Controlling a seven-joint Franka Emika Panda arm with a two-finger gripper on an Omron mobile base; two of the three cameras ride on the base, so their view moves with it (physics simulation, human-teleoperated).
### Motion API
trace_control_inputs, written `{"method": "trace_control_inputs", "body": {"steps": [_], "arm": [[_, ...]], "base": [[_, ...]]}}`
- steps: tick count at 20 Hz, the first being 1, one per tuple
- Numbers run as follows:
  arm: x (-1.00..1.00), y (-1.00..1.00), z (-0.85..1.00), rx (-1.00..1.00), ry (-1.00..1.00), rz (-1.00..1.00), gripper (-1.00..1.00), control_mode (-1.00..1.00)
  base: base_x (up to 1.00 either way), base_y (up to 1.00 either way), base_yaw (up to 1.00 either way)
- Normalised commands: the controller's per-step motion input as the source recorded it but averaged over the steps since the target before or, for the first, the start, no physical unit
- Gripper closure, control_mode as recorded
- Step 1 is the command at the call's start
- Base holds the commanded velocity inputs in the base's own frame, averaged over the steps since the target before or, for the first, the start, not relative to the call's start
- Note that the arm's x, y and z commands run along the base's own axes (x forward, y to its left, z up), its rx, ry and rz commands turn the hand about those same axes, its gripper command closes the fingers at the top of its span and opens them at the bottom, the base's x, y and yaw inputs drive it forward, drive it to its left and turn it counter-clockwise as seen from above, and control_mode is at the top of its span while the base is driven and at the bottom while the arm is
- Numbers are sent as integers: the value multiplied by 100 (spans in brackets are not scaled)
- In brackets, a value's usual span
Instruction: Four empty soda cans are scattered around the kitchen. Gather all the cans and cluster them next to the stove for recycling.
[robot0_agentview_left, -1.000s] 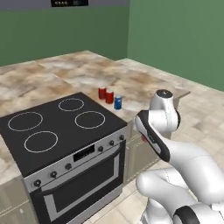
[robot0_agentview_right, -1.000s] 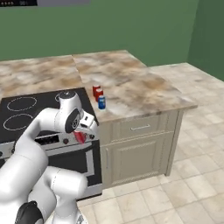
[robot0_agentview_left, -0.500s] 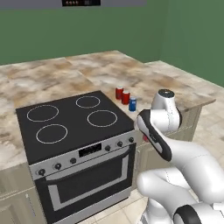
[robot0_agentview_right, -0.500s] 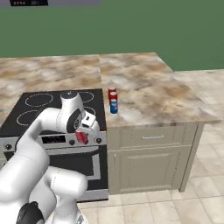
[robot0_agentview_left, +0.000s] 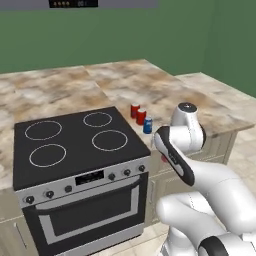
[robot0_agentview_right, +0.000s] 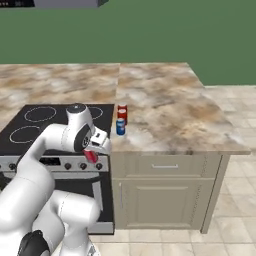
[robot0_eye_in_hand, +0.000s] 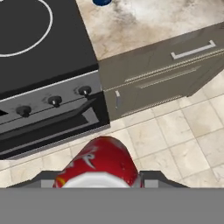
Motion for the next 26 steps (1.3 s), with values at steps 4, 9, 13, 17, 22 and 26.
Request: {"method": "trace_control_inputs", "body": {"steps": [4,9,13,17,22,26], "arm": [[0,0,0,0,0,0,100,100],[0,0,0,0,0,0,100,100],[0,0,0,0,0,0,100,100],[0,0,0,0,0,0,100,100],[0,0,0,0,0,0,100,100],[0,0,0,0,0,0,100,100]], "base": [[57,-47,16],[49,-22,14],[31,-1,11],[35,-16,13],[29,-54,12],[30,-51,14]]}}
